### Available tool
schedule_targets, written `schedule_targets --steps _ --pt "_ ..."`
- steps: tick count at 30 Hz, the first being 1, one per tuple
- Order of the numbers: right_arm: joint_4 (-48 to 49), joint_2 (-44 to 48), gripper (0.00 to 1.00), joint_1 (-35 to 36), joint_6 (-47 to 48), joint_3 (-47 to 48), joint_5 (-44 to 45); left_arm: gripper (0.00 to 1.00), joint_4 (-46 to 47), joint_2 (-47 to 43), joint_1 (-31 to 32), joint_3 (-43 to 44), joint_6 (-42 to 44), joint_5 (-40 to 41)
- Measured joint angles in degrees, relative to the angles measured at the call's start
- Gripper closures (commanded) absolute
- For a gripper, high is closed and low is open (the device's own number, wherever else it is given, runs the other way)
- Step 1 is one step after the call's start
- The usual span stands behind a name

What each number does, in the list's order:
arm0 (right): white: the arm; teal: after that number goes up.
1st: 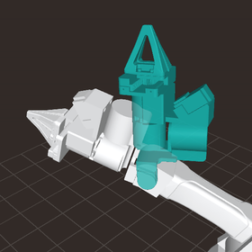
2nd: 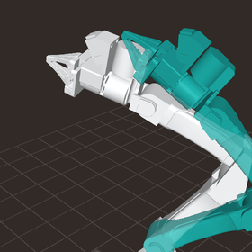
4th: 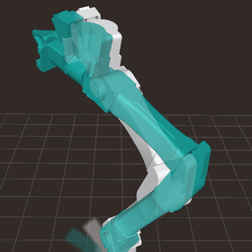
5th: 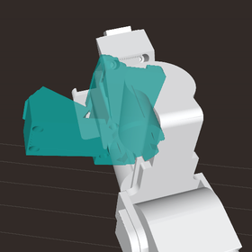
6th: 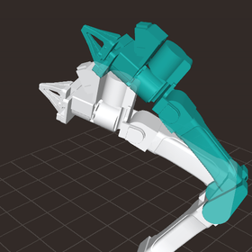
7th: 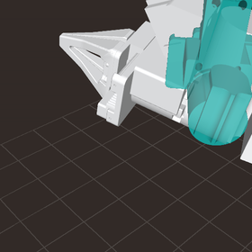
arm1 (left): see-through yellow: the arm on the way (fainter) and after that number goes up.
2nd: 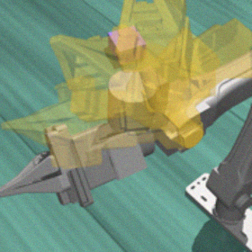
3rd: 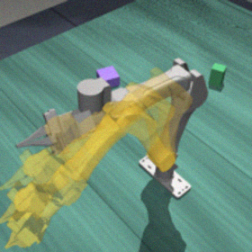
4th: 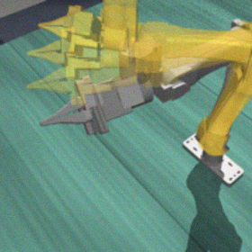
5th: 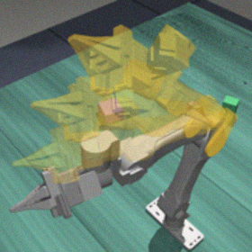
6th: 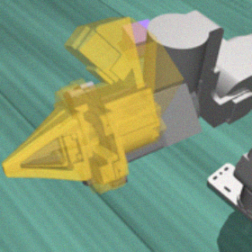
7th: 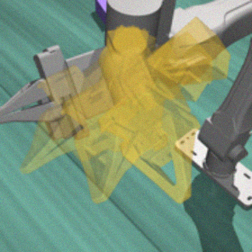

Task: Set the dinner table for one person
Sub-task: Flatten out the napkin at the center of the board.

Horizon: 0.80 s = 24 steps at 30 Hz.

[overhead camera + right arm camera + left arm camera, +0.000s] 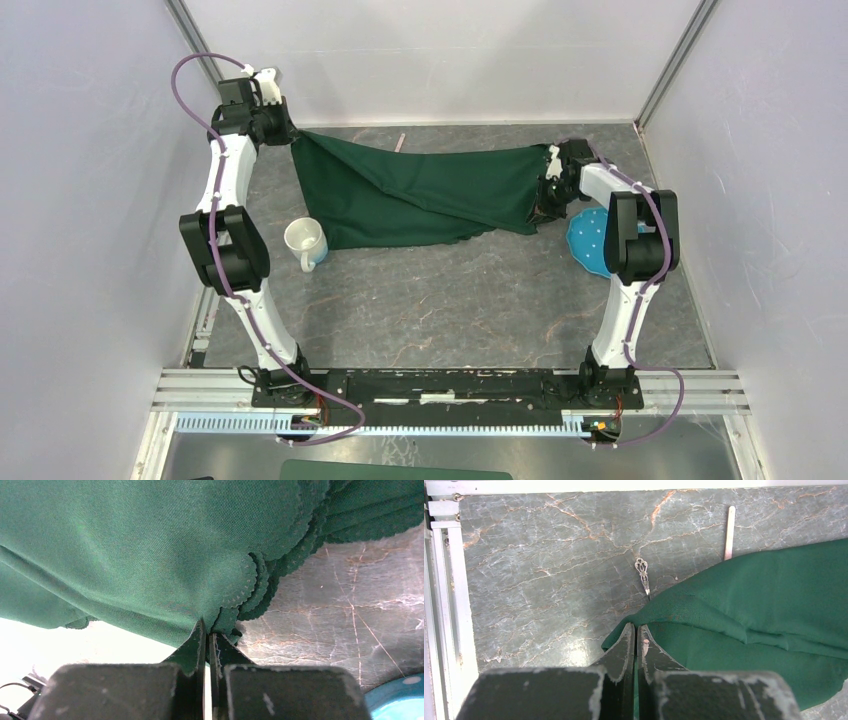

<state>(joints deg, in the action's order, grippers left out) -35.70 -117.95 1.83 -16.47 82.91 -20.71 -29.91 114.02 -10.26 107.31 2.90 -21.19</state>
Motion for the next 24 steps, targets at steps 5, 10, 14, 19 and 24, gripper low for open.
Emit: schedule_targets --steps 5,10,14,19,24 --pt "-2.64 -1.44 1.0 0.02 -0.13 3.61 -0.24 0.98 -0.02 0.0 0.0 0.0 0.0 -0.02" --pt "-4.94 -5.42 1.0 -0.09 -2.12 15.41 -2.14 0.98 -0.02 0.0 -0.02 0.0 0.0 0.02" --pt "-1.95 -5.73 1.0 -0.87 -7.34 22.62 -6.62 0.98 -0.13 -0.02 -0.02 0.0 0.0 0.13" --pt "4.61 -5.51 1.0 -3.39 -14.43 23.71 -11.61 0.98 -0.52 -0.09 -0.02 0.0 0.02 0.15" --pt "10.88 -5.16 1.0 -7.43 -21.11 23.45 -15.08 0.98 -1.49 -0.57 -0.02 0.0 0.02 0.2"
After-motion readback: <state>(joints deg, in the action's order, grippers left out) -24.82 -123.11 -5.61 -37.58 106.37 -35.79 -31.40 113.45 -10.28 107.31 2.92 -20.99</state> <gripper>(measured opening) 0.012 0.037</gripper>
